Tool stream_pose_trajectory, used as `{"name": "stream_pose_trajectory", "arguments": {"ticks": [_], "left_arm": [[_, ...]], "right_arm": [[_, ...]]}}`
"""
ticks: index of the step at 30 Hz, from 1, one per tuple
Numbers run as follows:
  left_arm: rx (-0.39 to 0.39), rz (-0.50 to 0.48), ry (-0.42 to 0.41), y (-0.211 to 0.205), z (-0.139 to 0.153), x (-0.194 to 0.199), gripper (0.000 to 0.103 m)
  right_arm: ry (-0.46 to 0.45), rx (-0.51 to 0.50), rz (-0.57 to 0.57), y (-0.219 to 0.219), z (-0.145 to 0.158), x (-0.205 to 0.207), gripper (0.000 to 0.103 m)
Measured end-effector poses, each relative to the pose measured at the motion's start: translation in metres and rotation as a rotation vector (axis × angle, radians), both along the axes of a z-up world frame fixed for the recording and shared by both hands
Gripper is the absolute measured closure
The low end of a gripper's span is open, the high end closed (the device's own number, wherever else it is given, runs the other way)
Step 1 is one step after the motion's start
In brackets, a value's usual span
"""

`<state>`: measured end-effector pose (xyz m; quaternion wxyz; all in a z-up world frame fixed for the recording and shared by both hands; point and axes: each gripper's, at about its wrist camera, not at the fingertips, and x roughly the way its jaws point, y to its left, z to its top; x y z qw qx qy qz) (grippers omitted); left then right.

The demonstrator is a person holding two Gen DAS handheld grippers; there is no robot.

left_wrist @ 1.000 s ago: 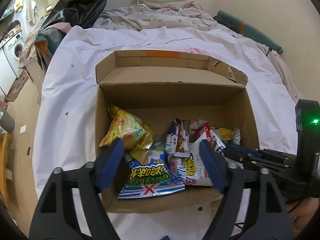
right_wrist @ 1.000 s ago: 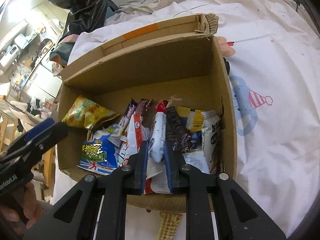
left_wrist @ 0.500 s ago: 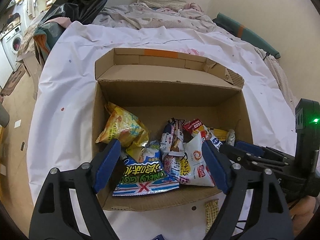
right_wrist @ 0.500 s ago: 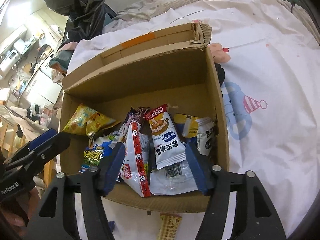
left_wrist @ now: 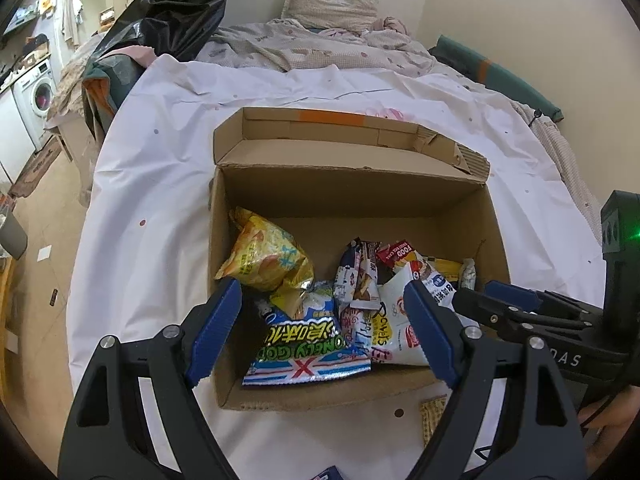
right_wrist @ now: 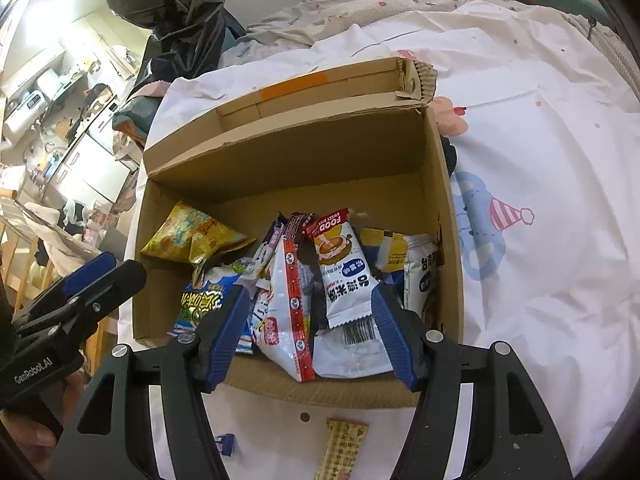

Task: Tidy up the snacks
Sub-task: 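Withdraw both tools from the box toward the last two bars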

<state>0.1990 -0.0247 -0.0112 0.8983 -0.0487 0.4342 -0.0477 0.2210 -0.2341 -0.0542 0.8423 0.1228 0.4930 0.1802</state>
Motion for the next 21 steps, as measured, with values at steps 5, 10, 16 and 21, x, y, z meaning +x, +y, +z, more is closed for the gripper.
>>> {"name": "stream_pose_trajectory", "arguments": {"ticks": [5,10,16,21], "left_arm": [[0.007,0.009,0.022,0.006,-0.002,-0.009,0.022],[0.037,-0.015,0.038,0.008,-0.004,-0.019,0.022],[-0.008,-0.038,0.07,0.019,0.001,-0.033,0.022],[0.031,-0.025,0.106,0.027,-0.006,-0.047,0.022]], "right_arm": [[-0.006,0.009,0.004,-0.002,0.006,-0.013,0.037],[0.016,0.023,0.008,-0.002,0.004,-0.031,0.037],[0.016,0.009,0.008,-0.006,0.004,-0.047,0.037],[0.042,0.016,0.0,-0.011,-0.002,-0.057,0.037]]}}
